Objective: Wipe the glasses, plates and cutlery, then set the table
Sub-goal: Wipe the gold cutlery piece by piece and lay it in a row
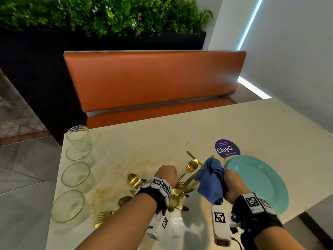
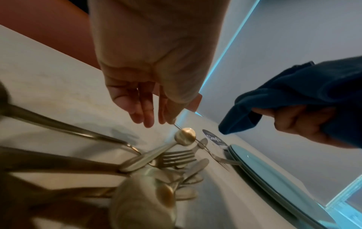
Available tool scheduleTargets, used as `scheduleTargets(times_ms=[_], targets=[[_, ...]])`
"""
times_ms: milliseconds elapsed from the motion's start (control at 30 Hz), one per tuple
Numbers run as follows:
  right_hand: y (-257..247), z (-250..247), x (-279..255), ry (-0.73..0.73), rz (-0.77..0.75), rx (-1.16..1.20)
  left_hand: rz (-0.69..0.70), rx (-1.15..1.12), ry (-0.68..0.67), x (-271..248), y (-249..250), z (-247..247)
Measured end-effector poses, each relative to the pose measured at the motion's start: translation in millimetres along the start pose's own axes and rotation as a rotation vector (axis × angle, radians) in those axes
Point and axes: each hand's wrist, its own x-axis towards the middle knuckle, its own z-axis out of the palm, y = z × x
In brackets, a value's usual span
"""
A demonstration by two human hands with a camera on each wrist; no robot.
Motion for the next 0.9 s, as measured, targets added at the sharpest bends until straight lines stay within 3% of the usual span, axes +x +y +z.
scheduleTargets(times_ms=[233,367,567,667,800,900], targets=[[-13,-13,49,0.006,0.108,0.098,-0.040,0.143,-0.092,36,17,21],[-21,-17,71,-0.002,0.154,0.261,-0.084,0.103,-0.143,49,15,26],[-25,-3,85,-0.053,0.228,0.299,-0.143,-0.048,-0.152,54,15,15],[-28,10,81,-0.074,0.253,0.274,-0.159,-0.220,-0.133,48,18,-7],[-28,32,77,-0.066,0.195,0.256,-0.138,-0.660,-0.129,31,22,-30],[-31,61,65,-0.119,0.125,0.256,-0.091,-0.738,-0.123,20,22,-31]])
